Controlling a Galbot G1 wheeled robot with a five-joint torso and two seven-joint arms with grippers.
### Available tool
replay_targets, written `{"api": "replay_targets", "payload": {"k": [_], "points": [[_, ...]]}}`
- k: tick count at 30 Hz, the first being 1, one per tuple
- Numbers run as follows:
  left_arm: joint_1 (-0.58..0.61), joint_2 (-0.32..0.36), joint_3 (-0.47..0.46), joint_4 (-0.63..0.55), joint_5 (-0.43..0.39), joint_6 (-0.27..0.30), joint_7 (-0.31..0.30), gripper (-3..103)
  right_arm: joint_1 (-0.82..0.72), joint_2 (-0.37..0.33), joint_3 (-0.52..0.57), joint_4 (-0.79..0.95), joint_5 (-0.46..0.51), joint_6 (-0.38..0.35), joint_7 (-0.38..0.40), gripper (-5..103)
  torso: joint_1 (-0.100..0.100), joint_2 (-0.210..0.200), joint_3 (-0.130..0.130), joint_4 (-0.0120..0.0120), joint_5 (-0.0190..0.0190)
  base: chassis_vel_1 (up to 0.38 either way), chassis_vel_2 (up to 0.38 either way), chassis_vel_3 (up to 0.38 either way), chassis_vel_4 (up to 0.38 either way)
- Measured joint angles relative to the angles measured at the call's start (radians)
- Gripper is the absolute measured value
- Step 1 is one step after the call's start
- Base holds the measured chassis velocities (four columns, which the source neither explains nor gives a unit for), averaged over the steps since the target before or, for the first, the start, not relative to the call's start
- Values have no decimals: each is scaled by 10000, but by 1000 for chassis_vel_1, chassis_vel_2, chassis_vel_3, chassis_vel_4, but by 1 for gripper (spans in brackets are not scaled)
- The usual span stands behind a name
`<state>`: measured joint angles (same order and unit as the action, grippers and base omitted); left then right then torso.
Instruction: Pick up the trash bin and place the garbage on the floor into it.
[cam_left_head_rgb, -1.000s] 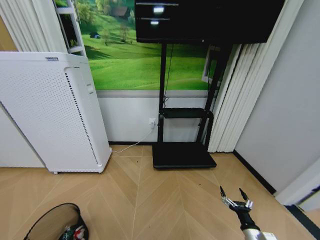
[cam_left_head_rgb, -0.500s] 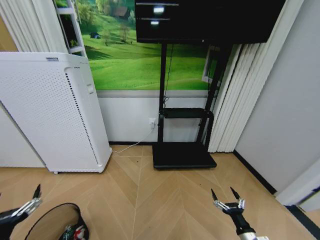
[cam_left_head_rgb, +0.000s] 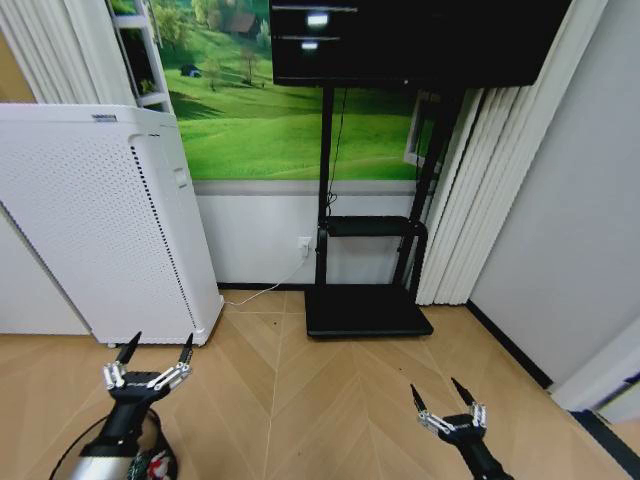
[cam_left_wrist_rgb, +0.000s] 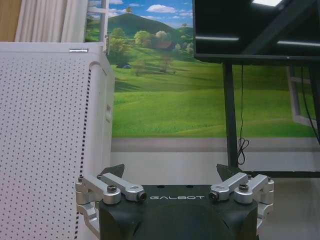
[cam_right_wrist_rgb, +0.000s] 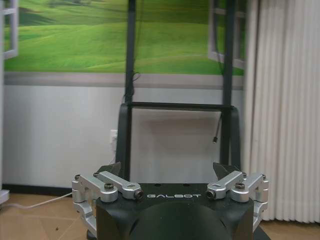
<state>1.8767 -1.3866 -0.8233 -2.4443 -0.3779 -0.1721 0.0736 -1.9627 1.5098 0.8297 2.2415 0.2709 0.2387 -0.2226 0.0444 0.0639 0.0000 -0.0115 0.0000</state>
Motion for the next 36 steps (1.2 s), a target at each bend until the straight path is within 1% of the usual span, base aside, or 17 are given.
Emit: {"api": "replay_targets", "payload": {"k": [1, 3, 4, 6, 7, 9, 12, 13, 15, 22, 36], "points": [[-48, -132, 169, 76, 24, -23, -99, 100, -34, 210, -120, 143, -19, -49, 249, 100, 0, 0, 0, 1, 1, 0, 0, 0, 0], [-89, -343, 315, 248, 56, -105, -238, 100, -71, 370, -222, 337, -130, -108, 480, 100, 0, 0, 0, 1, 1, 0, 0, 0, 0], [-89, -343, 315, 248, 56, -105, -238, 100, -71, 370, -222, 337, -130, -108, 480, 100, 0, 0, 0, 1, 1, 0, 0, 0, 0], [-70, -523, 334, 435, 104, -192, -298, 100, -73, 353, -243, 635, -217, -402, 1091, 100, 0, 0, 0, 3, 0, 0, 0, 0, 0], [-70, -523, 334, 435, 104, -192, -298, 100, -73, 353, -243, 635, -217, -402, 1091, 100, 0, 0, 0, 3, 0, 0, 0, 0, 0], [-30, -633, 349, 615, -87, -277, -324, 100, 37, 261, -144, 777, -93, -633, 1589, 100, 0, -1, 0, 3, 2, 0, 0, 0, 0], [8, -677, 344, 720, -293, -299, -326, 100, 76, 135, 38, 810, 103, -666, 1682, 100, 0, 0, 0, 3, 0, 0, 0, 0, 0], [42, -690, 339, 760, -499, -300, -328, 100, 72, 79, 116, 838, 219, -666, 1689, 100, 1, 0, 0, 2, 1, 0, 0, 0, 0], [66, -700, 323, 793, -578, -300, -329, 100, 69, 61, 137, 841, 239, -666, 1690, 100, 0, 0, 0, 1, 1, 0, 0, 0, 0], [169, -722, 241, 842, -643, -321, -300, 100, -45, 119, 123, 873, 82, -679, 1494, 100, 0, 0, 0, 0, 1, 0, 0, 0, 0], [175, -715, 227, 838, -647, -321, -289, 100, -46, 121, 117, 863, 68, -677, 1457, 100, 1, 4, 5, 1, 1, 0, 0, 0, 0]]}}
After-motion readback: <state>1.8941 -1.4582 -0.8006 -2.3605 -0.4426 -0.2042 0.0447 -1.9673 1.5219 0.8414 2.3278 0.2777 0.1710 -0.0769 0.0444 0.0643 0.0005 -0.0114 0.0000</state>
